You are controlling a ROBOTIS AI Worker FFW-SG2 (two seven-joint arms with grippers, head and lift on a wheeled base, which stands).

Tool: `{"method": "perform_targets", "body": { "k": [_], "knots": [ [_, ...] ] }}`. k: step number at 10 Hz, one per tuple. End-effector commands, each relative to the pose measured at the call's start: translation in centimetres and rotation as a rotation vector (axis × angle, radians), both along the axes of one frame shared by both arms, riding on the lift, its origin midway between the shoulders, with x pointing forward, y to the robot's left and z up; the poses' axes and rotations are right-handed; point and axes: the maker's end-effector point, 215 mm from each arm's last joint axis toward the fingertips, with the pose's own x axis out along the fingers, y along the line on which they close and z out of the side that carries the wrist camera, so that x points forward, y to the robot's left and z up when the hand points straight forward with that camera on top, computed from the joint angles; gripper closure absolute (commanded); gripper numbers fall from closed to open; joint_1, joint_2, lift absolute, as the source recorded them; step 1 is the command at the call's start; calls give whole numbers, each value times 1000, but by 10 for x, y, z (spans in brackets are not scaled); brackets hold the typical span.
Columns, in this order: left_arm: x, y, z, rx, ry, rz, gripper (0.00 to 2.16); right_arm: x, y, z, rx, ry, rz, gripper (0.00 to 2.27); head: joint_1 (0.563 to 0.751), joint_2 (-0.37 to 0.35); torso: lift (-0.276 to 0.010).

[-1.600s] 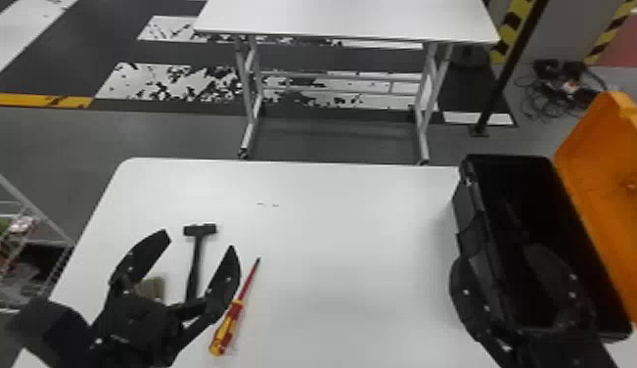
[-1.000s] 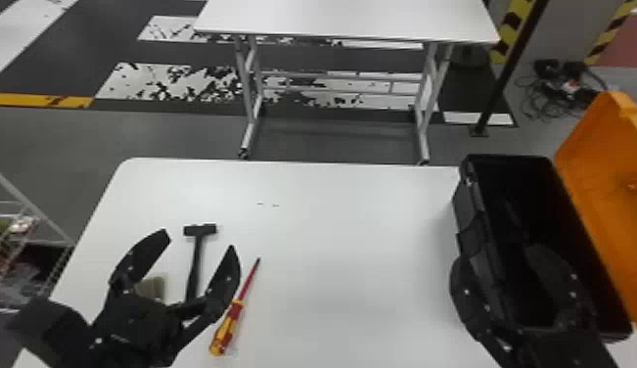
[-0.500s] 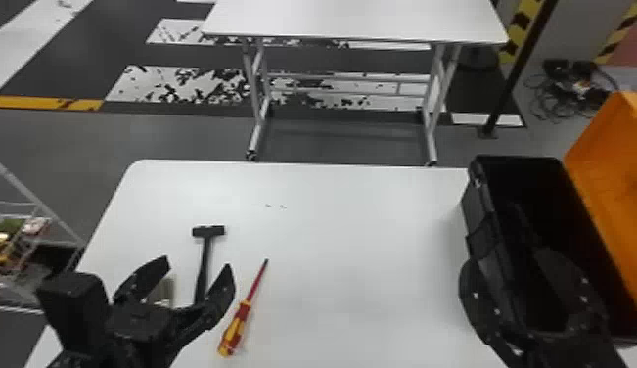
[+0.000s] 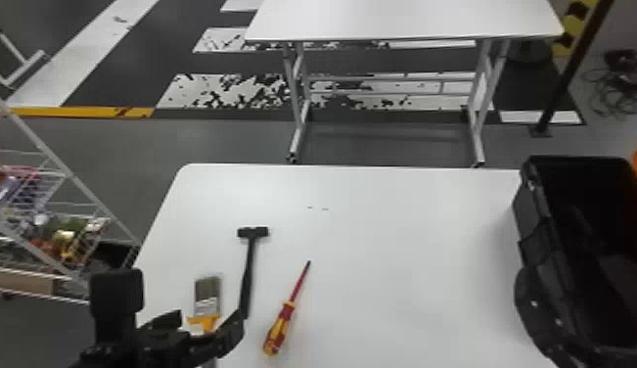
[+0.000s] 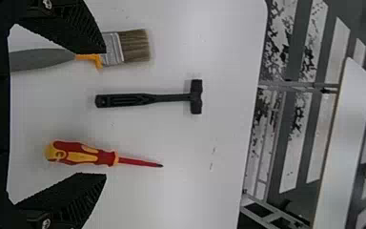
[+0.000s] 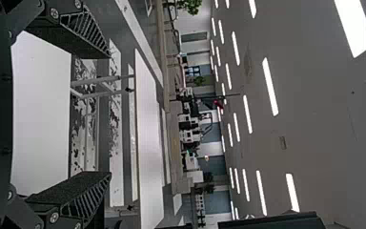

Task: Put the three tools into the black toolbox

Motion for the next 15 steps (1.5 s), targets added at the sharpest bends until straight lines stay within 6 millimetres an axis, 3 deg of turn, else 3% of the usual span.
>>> {"method": "perform_targets", "body": {
  "k": [1, 6, 8, 10, 12, 15],
  "knots": [
    [-42, 6, -24, -2, 215, 26, 76, 0, 0, -1, -2, 0, 3, 137, 695, 197, -51],
    [-78, 41, -36, 55, 345, 118, 73, 0, 5, -4, -9, -5, 33, 137, 695, 307, -51],
    [-85, 63, -41, 62, 374, 169, 73, 1, 6, -5, -10, -4, 50, 137, 695, 344, -51],
    [-77, 75, -47, 62, 379, 201, 73, 0, 7, -5, -15, -5, 64, 137, 695, 350, -51],
    [-68, 73, -62, 40, 397, 212, 73, -2, 10, -4, -16, -6, 76, 137, 695, 350, -51],
    [-56, 48, -78, -24, 412, 173, 73, -2, 11, -2, -21, -9, 81, 137, 695, 350, -51]
  ]
}}
